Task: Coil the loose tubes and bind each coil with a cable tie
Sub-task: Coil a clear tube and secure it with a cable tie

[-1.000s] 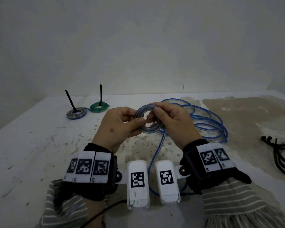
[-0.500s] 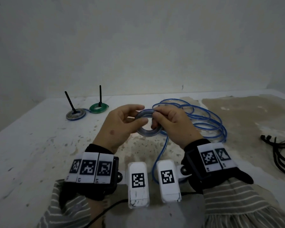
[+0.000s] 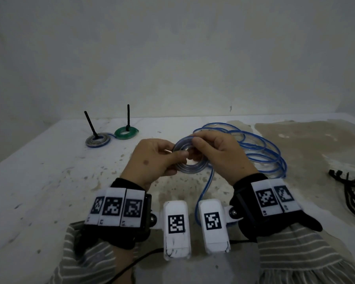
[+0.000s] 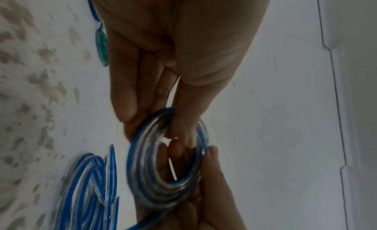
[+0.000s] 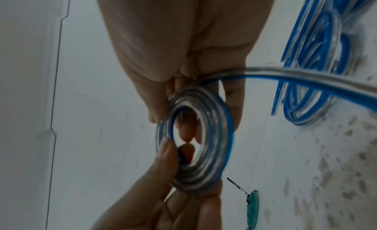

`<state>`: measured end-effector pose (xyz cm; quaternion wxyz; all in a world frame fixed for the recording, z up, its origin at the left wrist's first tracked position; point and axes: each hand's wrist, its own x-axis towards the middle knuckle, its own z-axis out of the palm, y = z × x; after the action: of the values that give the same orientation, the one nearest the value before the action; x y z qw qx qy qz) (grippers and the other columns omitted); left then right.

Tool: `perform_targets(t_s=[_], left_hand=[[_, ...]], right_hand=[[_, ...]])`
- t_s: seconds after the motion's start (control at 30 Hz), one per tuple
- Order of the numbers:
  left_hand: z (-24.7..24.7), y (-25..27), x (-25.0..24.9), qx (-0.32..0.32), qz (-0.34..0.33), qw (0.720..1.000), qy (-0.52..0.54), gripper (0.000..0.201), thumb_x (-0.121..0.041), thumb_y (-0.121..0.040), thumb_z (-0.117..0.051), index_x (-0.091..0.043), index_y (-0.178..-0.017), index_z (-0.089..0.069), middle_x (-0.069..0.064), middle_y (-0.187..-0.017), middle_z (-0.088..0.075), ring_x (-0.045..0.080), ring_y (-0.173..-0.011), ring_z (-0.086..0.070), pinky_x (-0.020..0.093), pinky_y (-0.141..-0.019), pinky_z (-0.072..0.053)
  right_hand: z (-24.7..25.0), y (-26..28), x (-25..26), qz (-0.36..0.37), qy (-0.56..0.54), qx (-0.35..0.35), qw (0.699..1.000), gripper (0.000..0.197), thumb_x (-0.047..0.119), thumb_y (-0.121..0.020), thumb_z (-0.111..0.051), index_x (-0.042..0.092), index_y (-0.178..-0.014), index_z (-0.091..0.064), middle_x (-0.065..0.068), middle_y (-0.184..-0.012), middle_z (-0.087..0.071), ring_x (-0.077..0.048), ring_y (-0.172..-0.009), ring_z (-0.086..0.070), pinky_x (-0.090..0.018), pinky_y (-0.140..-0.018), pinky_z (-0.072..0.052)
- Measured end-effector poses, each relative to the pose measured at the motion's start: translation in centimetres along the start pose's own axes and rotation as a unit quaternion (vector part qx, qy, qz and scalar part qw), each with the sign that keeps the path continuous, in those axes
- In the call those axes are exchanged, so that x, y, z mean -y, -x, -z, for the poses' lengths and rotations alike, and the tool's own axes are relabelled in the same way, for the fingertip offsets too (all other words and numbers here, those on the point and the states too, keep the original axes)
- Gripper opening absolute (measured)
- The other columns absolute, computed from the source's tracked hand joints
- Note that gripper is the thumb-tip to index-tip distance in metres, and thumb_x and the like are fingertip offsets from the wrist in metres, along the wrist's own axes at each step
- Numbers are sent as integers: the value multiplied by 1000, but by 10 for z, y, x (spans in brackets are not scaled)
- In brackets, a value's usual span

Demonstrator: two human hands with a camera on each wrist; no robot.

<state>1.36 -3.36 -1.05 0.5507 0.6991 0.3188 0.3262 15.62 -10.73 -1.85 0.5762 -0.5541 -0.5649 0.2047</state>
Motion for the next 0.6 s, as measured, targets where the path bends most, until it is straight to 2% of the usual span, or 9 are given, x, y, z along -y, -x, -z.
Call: perform_targets(t_s=[0.1,0.2,0.27,0.3,0.37,0.43,0.5,0.57,0.6], left_hand=[[-4,-1,0,-20,36,993,111,8,-15,-79,-67,-11,-72,-66,0,-65,-71,9,-61,-65,19,-56,-54],[-9,1,0,36,69,987,141,10,-18,-80,-63,-10,-80,-69,1,-72,-72,10,-68,-68,21,-62,-56],[-9,2,2,78,76,990,84,11,-19,-80,-64,-10,-82,-71,3,-80,-73,10,-74,-67,23,-71,-55],[-8,1,2,84,76,992,50,10,-18,-79,-66,-11,-82,-72,4,-81,-73,9,-75,-67,25,-75,-54],[-5,1,1,62,56,996,6,8,-14,-78,-69,-11,-84,-72,7,-82,-72,11,-75,-66,29,-77,-53],[-1,0,0,32,8,999,-3,18,-10,-76,-70,-12,-94,-70,11,-82,-72,15,-74,-67,32,-75,-55],[3,1,-3,29,-27,998,-38,26,-9,-74,-73,-12,-100,-69,15,-80,-72,19,-71,-68,30,-69,-57],[4,1,-4,52,-22,994,-94,18,-9,-73,-74,-9,-90,-72,14,-76,-72,15,-64,-66,26,-63,-56],[5,1,-4,63,-8,991,-114,12,-9,-73,-75,-8,-85,-72,13,-71,-72,12,-59,-64,23,-58,-54]], right_hand=[[1,-1,0,-30,-42,4,999,20,15,-94,-47,16,-84,-65,2,-72,-66,-8,-67,-62,-22,-64,-52],[6,-2,1,0,-23,-18,1000,27,12,-95,-46,12,-75,-64,3,-64,-64,-11,-62,-59,-26,-62,-50],[10,-1,0,12,27,-7,1000,29,12,-95,-46,6,-71,-61,-1,-61,-61,-15,-59,-55,-33,-62,-47],[11,0,0,14,53,2,999,30,12,-95,-46,6,-69,-60,-2,-60,-59,-14,-57,-54,-31,-62,-46],[11,0,-1,18,97,21,995,31,13,-95,-46,12,-66,-58,2,-58,-57,-8,-54,-52,-21,-58,-43],[8,0,1,26,130,42,990,29,15,-95,-47,15,-68,-59,3,-58,-56,-5,-52,-50,-16,-56,-41],[6,1,2,30,144,58,987,27,16,-95,-48,19,-70,-59,5,-58,-57,-4,-53,-51,-14,-57,-41],[5,2,1,31,151,74,985,25,16,-94,-50,21,-72,-60,6,-60,-58,-4,-55,-52,-15,-58,-42],[4,3,0,30,151,81,985,22,15,-93,-51,18,-75,-62,5,-61,-59,-4,-56,-53,-15,-59,-43]])
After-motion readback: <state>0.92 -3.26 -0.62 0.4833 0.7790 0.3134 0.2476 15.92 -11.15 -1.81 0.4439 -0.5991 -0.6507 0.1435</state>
